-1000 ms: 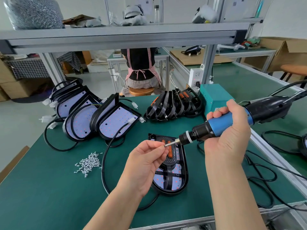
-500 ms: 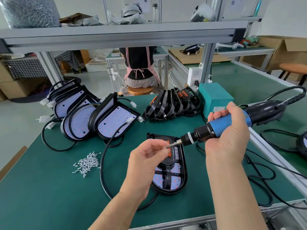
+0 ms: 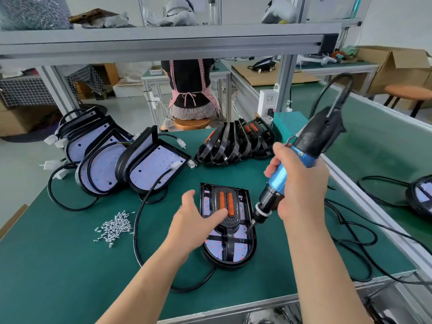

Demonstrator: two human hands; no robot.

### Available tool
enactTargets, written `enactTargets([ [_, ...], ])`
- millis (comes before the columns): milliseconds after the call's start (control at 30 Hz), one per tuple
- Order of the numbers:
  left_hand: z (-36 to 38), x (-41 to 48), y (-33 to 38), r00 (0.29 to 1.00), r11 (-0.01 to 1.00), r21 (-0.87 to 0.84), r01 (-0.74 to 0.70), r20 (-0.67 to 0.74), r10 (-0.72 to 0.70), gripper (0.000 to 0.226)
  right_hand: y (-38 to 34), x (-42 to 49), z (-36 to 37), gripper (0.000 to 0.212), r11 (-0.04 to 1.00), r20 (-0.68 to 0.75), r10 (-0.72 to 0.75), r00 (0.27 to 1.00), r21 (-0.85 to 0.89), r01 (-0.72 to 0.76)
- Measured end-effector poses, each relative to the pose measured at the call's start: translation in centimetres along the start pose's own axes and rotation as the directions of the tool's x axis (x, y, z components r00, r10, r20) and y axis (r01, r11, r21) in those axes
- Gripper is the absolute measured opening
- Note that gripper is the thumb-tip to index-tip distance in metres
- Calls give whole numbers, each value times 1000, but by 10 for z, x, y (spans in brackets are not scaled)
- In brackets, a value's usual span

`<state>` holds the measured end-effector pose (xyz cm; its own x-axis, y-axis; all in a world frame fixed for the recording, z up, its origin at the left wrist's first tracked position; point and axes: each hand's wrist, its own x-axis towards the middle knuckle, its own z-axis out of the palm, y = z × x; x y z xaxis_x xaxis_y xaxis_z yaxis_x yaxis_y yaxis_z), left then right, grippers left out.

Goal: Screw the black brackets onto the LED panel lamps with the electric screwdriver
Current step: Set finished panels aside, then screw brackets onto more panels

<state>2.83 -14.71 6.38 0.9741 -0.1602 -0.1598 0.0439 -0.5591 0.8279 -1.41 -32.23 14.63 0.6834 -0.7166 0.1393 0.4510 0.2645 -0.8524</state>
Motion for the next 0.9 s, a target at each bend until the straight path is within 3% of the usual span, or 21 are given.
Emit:
enactTargets([
  [67, 7, 2, -1, 993, 995, -74, 65, 99, -58, 86, 3, -3, 3, 20, 999, 34, -4, 999, -36, 5],
  [200, 10, 3, -1, 992, 989, -134, 68, 115, -52, 60, 5, -3, 7, 25, 998, 44, 10, 999, -65, -7],
  [467, 10, -2, 4, 993, 985, -162, 64, 106, -47, 79, 9, -2, 6, 25, 997, 18, 37, 999, -65, -36],
  [700, 14, -1, -1, 998, 982, -184, 49, 59, -39, 53, 15, 0, 2, 20, 994, 94, 56, 994, -97, -47],
  [900, 16, 3, -5, 997, 973, -226, 43, 67, -29, 50, 18, 5, -4, 21, 992, 175, 37, 984, -124, -15],
])
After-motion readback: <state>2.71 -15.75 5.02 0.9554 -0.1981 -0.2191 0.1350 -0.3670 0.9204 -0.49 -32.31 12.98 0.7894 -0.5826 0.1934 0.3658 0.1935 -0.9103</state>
